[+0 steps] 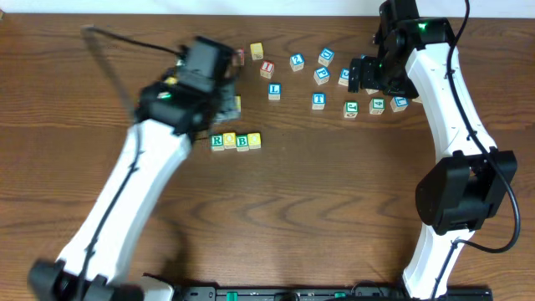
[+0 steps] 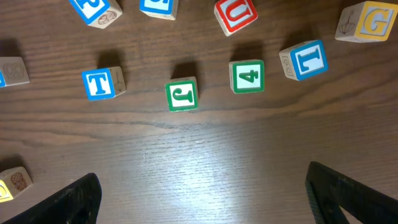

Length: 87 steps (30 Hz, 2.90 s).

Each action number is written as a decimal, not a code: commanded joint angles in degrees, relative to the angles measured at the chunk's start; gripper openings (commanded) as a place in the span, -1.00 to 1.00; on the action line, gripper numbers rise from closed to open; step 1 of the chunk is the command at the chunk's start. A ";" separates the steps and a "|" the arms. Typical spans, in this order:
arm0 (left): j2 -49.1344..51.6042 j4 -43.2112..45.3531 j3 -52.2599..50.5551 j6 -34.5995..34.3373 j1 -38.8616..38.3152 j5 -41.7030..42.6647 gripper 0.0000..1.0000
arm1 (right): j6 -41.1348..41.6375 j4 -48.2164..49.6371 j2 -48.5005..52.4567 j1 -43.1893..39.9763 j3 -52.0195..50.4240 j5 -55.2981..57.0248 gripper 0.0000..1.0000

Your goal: Spell out ROBOT

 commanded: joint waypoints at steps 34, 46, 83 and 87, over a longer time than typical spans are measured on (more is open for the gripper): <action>-0.98 -7.13 1.07 4.20 15.91 -1.09 -0.32 | -0.85 5.46 -0.87 13.20 8.02 -4.26 0.82; -0.85 -7.37 0.96 3.52 15.76 -0.48 -0.33 | 6.27 5.16 6.32 12.92 8.02 1.92 0.84; -0.83 -8.00 0.92 3.32 15.76 -0.46 -0.32 | 10.12 13.42 21.22 13.14 7.61 7.13 -0.17; -0.83 -8.00 0.92 3.32 15.76 -0.46 -0.33 | 10.12 13.31 21.22 13.14 7.15 7.13 -0.19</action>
